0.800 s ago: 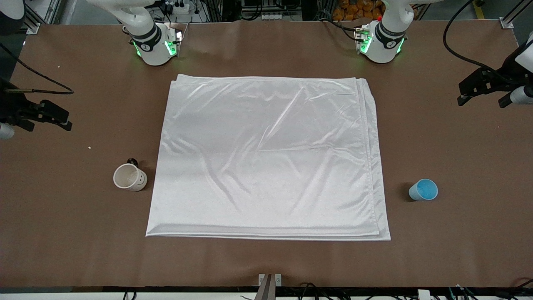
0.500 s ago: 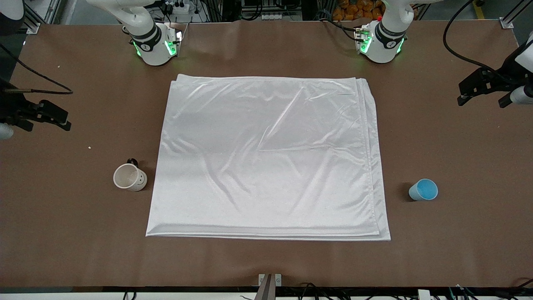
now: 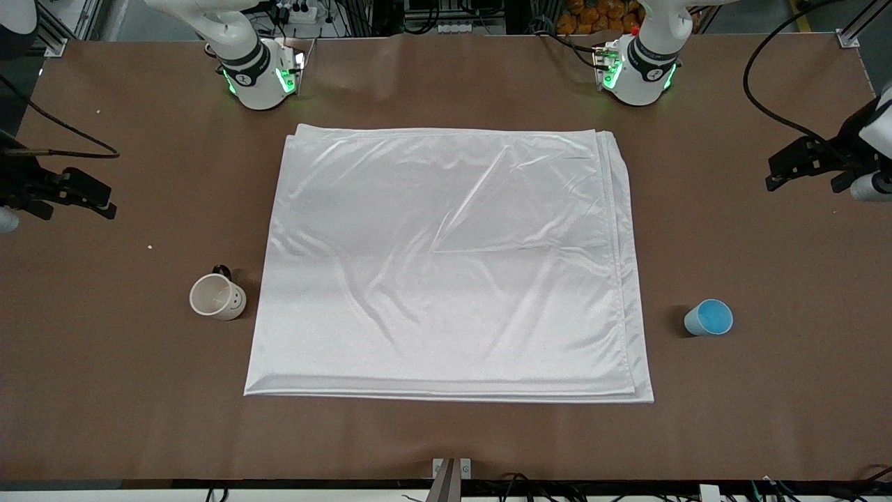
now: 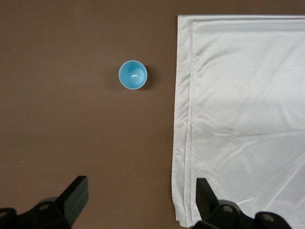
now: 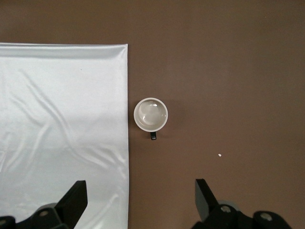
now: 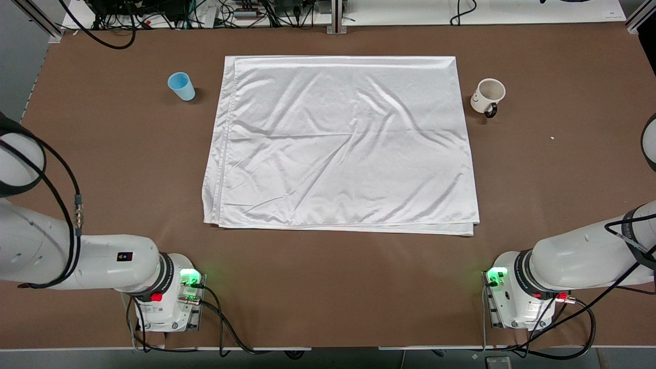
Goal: Place blue cup into white mug on cloth
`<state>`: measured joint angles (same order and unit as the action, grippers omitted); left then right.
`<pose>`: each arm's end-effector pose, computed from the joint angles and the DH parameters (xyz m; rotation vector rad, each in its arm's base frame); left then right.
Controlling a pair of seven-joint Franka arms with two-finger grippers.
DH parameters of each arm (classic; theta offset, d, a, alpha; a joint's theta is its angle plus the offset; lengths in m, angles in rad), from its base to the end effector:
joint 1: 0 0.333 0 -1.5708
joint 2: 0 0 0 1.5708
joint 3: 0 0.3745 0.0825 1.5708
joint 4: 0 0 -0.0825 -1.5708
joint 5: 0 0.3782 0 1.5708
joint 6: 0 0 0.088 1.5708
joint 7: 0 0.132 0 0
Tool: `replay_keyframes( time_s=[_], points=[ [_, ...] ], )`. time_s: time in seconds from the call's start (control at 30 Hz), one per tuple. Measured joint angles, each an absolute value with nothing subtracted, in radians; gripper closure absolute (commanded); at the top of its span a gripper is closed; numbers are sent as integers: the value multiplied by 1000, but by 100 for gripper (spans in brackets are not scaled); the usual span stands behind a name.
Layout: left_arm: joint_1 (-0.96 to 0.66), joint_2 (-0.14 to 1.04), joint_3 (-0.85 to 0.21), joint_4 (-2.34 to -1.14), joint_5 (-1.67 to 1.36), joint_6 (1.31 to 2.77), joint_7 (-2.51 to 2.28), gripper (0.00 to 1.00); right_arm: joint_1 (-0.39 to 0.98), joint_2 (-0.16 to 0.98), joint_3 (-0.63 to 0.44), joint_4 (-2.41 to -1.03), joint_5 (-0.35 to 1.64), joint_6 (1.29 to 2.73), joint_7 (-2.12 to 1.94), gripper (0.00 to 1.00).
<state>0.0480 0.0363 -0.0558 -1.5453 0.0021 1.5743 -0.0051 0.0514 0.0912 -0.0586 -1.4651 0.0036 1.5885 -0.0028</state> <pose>0.5621 -0.0034 0.6501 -3.1414 0.0042 0.0114 0.5854 -0.0019 0.6574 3.1393 -0.0064 0.0508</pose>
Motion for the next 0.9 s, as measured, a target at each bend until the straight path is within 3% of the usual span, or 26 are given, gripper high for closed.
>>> replay_keyframes(
  time_s=[0.9],
  points=[
    [190, 469, -51, -1492, 4, 1883, 212, 0, 51, 155, -64, -1494, 3, 1520, -3, 0]
  ],
)
